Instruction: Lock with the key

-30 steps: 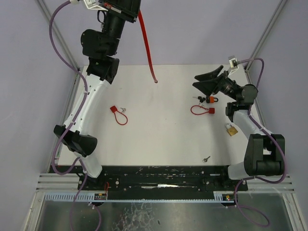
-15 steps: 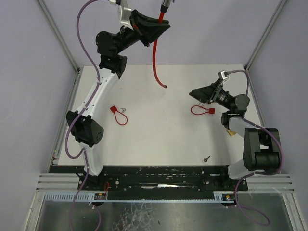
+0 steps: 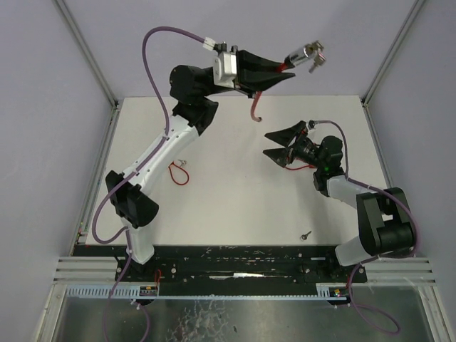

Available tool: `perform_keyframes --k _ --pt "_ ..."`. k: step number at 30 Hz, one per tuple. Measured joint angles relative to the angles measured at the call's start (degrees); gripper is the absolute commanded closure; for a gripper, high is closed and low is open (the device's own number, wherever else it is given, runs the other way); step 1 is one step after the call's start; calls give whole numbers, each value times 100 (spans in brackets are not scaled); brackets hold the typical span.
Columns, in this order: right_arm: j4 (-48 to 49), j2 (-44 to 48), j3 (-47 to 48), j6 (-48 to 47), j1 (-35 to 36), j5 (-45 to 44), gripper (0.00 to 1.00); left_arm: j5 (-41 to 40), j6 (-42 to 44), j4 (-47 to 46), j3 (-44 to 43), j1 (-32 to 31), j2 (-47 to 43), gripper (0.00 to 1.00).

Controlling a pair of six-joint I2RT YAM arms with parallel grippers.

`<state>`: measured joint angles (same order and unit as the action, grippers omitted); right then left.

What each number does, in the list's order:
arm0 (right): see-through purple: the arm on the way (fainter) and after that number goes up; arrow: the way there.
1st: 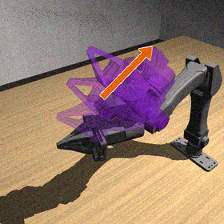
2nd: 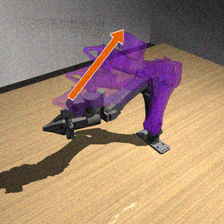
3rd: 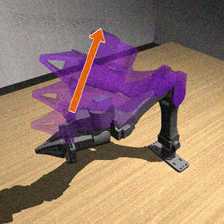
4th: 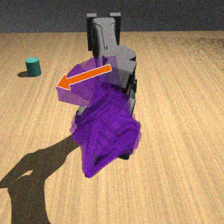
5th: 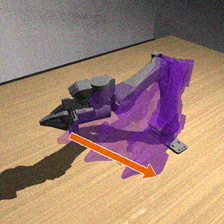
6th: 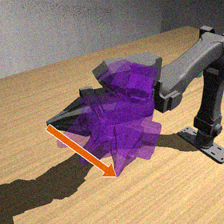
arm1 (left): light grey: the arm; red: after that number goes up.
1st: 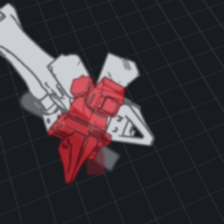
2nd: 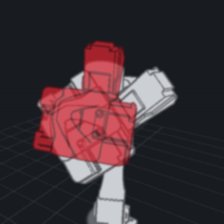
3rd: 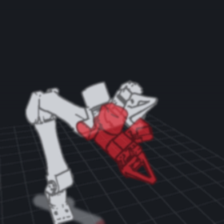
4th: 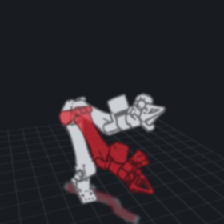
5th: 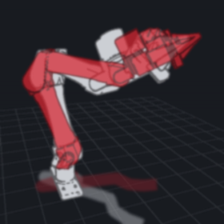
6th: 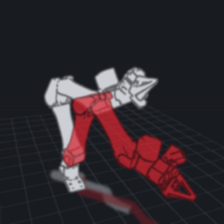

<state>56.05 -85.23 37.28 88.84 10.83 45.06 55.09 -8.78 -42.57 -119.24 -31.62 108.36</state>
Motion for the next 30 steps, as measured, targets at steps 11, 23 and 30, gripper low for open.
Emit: perform_keyframes --k 11,23,30 --pt "562 -138 -157 1128 -286 -525 9 103 645 -264 1069 -584 -629 100" --pt "1198 63 -262 1486 -706 -402 7 -221 940 -245 1624 -590 -881 100" --pt "682 365 -404 1499 -385 -96 5 -256 1180 70 1609 -590 -962 100"
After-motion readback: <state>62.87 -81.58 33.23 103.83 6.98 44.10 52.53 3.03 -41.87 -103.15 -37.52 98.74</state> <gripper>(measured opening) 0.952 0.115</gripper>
